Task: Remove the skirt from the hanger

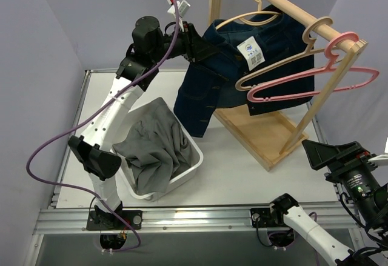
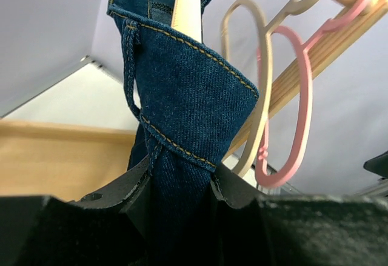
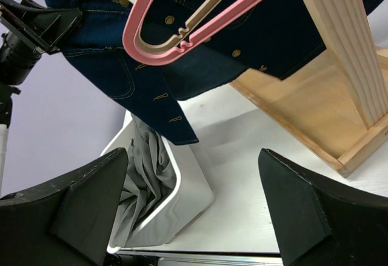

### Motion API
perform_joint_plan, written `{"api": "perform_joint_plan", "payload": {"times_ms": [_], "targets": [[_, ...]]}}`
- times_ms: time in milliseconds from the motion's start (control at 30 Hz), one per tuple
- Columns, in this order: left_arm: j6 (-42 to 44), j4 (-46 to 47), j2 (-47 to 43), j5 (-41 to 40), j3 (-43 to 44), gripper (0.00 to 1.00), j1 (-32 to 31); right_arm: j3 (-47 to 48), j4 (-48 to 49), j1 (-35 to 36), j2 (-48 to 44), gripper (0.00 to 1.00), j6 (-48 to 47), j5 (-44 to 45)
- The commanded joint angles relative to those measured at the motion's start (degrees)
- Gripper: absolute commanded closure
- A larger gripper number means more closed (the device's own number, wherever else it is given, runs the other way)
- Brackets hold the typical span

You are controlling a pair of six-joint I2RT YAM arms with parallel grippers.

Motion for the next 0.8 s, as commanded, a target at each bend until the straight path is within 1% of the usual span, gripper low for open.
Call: {"api": "perform_joint_plan", "payload": {"times_ms": [0,100,167,200,233,267,333,367,400,467,533,600,667,700,767], "targets": [[5.13,-4.58,-7.83,-6.13,3.51,0.98,0.18,0.12,0.64,0.58,2.6,0.16,-1.5,0.32],[6.98,-8.45,-11.43,-7.99,0.35,0.98,0.09,0.21,1.42,0.49,3.83,0.16,-1.94,-1.08],[8.47,-9.42,-15.63,-8.43,-4.57,0.98,0.0,-0.06,2.3,0.58,4.19,0.16,-2.29,-1.96],[8.83,-8.99,-17.31,-8.61,-6.94,0.98,-0.17,-0.32,3.09,0.58,4.45,0.16,-2.38,-2.31],[9.18,-8.55,-19.07,-8.87,-11.92,0.98,-0.18,-1.19,3.45,0.58,4.45,0.16,-2.47,-2.31],[9.62,-7.85,-22.48,-8.96,-14.14,0.98,-0.18,-1.64,3.71,0.58,4.36,0.16,-2.64,-2.49],[9.54,-7.32,-25.23,-8.96,-18.1,0.98,-0.09,-2.78,4.33,0.67,4.01,0.16,-2.73,-2.58],[9.01,-6.36,-27.41,-7.48,-21.17,0.98,-0.09,-4.09,4.5,0.67,4.01,0.16,-2.73,-2.49],[8.75,-6.44,-28.04,-6.86,-22.16,0.98,-0.17,-4.62,5.03,0.67,3.84,0.16,-2.38,-2.49],[9.18,-9.68,-29.8,-6.41,-23.83,0.98,-0.61,-6.03,5.73,0.67,3.66,0.16,-2.12,-2.93],[10.49,-14.23,-31.12,-8.16,-24.97,0.98,-1.4,-6.91,6.87,0.67,3.48,0.16,-1.94,-3.37],[12.52,-16.89,-33.4,-11.32,-27.87,0.98,-2.28,-7.88,7.93,0.67,3.31,0.16,-1.85,-3.37],[12.0,-17.25,-36.29,-11.69,-31.46,0.98,-2.37,-8.76,8.46,0.67,2.96,0.16,-1.77,-3.46],[11.73,-17.07,-37.01,-10.64,-34.96,0.98,-2.46,-9.72,8.98,0.67,2.87,0.16,-1.77,-3.46],[10.42,-17.6,-38.5,-9.93,-37.62,0.98,-2.99,-11.12,9.77,0.67,2.26,0.16,-0.8,-3.81]]}}
